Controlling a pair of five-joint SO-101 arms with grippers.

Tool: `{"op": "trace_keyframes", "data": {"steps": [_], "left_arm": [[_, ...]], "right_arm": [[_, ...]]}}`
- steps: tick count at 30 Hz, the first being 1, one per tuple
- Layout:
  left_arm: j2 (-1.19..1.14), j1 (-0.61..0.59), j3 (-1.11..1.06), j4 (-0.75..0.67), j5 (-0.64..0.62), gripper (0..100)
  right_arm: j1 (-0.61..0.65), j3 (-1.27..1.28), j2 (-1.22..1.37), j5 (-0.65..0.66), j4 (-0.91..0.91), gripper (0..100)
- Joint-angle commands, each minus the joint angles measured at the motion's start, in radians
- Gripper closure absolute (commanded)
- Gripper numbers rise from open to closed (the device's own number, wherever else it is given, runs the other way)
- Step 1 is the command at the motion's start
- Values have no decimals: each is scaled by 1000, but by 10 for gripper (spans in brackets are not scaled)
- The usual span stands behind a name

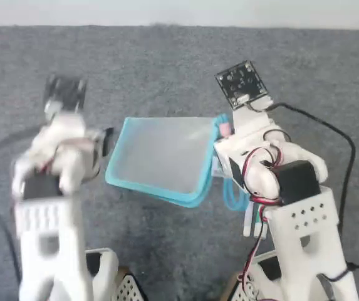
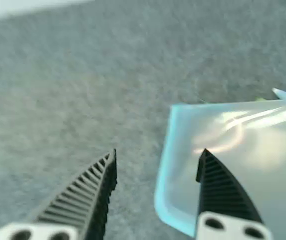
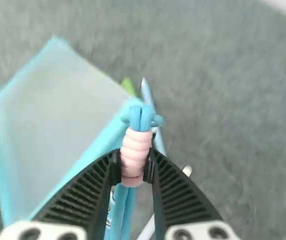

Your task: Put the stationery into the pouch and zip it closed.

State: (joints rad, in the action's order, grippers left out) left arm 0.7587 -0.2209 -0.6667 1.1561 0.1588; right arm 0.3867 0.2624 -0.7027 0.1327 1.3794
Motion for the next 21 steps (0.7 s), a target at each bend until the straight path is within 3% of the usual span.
{"op": "trace_keyframes", "data": {"steps": [1,7,14,18,21], "left_arm": [[-176,92,113,-3,-58,747],[-233,226,-70,-160,-109,747],[-308,443,-140,-313,-252,748],[-322,548,-108,-387,-377,749],[-313,528,-56,-382,-397,749]], "right_arm": [[-19,-206,102,0,30,992],[-4,-658,380,-23,145,992],[140,-1318,704,-5,410,992],[216,-1427,776,-3,420,992],[260,-1361,745,-3,421,992]]}}
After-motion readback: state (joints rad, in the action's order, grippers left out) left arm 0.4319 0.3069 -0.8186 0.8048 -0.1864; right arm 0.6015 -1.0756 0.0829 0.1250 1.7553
